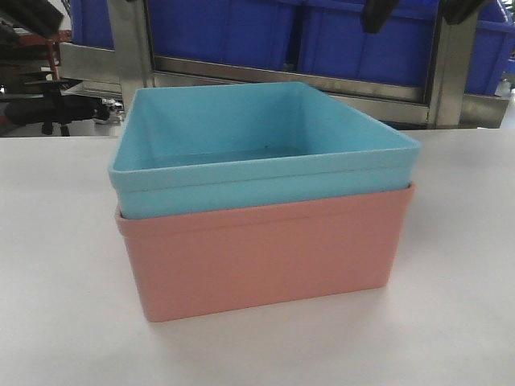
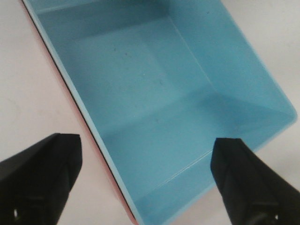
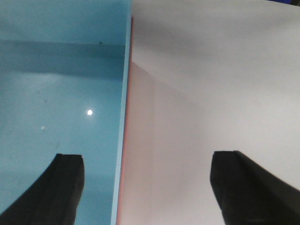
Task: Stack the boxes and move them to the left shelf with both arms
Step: 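Lower both grippers onto opposite rims of the light-blue tub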
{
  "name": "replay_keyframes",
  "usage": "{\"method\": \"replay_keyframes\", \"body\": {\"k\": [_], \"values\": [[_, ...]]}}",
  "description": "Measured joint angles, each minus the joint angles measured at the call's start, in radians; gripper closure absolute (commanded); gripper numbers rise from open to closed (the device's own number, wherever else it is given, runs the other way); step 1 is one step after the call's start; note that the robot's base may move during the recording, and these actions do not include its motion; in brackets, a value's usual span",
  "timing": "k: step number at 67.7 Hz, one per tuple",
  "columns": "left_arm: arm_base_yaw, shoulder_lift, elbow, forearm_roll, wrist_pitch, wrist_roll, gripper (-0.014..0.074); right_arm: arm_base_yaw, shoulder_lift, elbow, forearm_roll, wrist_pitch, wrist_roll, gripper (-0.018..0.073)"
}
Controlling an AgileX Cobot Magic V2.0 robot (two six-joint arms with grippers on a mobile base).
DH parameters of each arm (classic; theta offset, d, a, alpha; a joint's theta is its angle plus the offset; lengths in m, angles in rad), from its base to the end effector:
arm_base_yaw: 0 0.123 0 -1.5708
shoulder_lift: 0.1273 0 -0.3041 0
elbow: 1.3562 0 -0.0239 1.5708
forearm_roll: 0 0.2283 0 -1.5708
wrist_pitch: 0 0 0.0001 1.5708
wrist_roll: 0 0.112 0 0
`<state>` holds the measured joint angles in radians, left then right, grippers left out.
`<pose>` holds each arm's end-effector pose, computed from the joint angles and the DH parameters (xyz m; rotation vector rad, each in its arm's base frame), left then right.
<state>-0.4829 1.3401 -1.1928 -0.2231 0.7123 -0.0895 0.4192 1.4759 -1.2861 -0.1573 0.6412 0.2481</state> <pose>0.2389 -0.1435 0.3592 0.3394 2.3596 -0.5324 0.2983 0.1214 0.3523 -0.2949 2.2915 0.1685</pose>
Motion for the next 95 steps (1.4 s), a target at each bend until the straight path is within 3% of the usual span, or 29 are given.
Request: {"method": "replay_keyframes", "body": {"k": [13,26,56,68,78,95], "values": [[0.0,0.228,-0.182,0.123,0.134,-0.155,0.0134,0.0,0.096,-0.069,0.079,0.047,-0.088,-0.0045],[0.0,0.381,-0.268,0.214,0.192,-0.309,0.0134,0.0,0.208,-0.105,0.088,0.057,-0.108,-0.0045],[0.0,0.528,-0.275,0.223,0.193,-0.357,0.0135,0.0,0.364,-0.107,0.09,0.04,-0.133,-0.0027],[0.0,0.554,-0.277,0.223,0.193,-0.358,0.0143,0.0,0.394,-0.109,0.09,0.03,-0.135,0.0148],[0.0,0.562,-0.277,0.223,0.193,-0.361,0.0248,0.0,0.409,-0.109,0.09,0.03,-0.137,0.0308],[-0.005,0.576,-0.285,0.201,0.182,-0.387,0.0615,0.009,0.411,-0.111,0.11,0.028,-0.165,0.0534]]}}
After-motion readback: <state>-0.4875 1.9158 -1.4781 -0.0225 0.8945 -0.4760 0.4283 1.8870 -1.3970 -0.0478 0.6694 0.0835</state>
